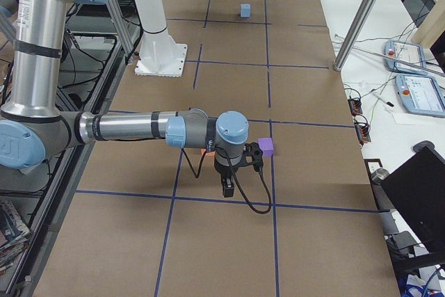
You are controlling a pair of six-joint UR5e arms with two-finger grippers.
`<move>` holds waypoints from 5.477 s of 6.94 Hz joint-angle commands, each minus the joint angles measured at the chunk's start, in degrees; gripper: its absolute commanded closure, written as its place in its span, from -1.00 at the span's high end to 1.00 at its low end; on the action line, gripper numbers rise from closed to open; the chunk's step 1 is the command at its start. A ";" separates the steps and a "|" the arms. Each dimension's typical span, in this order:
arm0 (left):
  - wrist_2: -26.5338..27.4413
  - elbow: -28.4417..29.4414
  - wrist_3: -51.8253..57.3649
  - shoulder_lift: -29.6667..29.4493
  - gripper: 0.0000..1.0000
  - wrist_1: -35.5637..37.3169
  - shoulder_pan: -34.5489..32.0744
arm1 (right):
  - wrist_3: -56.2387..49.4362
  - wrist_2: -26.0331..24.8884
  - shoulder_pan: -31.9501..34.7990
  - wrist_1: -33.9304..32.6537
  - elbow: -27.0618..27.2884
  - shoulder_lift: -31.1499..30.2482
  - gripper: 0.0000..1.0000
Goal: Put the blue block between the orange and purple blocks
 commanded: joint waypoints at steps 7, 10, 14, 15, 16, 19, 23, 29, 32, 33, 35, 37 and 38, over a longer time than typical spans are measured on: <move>-0.27 6.42 -1.03 -11.08 1.00 -11.04 2.19 | 0.09 0.00 0.00 0.00 0.56 0.11 1.00; -1.41 4.87 -28.28 -11.25 1.00 -15.51 14.19 | 0.18 0.00 0.00 0.00 0.65 0.11 1.00; 9.53 1.69 -67.33 -12.91 1.00 -27.66 34.93 | 0.26 0.00 0.00 0.00 1.09 -0.07 1.00; 10.10 1.77 -67.65 -12.92 1.00 -27.75 36.90 | 0.26 0.00 0.00 0.00 1.00 -0.07 1.00; 10.10 1.77 -67.65 -13.09 1.00 -27.66 37.61 | 0.26 0.00 0.00 0.00 1.00 -0.07 1.00; 12.73 3.00 -67.65 -13.89 1.00 -27.31 41.38 | 0.18 0.00 0.00 0.00 0.83 -0.15 1.00; 15.38 3.09 -66.86 -13.80 -0.09 -25.38 44.30 | 0.26 0.00 0.00 0.00 0.83 -0.07 1.00; 15.38 -2.72 -66.59 -36.52 -0.09 -1.65 50.58 | 0.35 0.00 0.00 0.00 0.83 -0.15 1.00; 25.24 13.05 -81.48 -54.96 -0.08 -1.91 60.43 | 0.35 0.00 0.00 0.00 0.65 -0.15 1.00; 25.92 17.20 -83.71 -59.02 -0.08 -2.08 61.77 | 0.35 0.09 0.00 -0.09 0.65 -0.15 1.00; 26.19 19.78 -84.44 -61.26 -0.02 -2.26 63.28 | 0.44 0.09 0.00 0.00 0.65 -0.15 1.00; 26.54 20.05 -84.52 -60.74 0.99 -1.82 63.46 | 0.44 0.09 0.00 0.00 0.65 -0.15 1.00; 29.93 20.14 -87.83 -60.30 1.00 -2.26 64.15 | 0.44 0.26 0.00 0.00 0.82 -0.15 1.00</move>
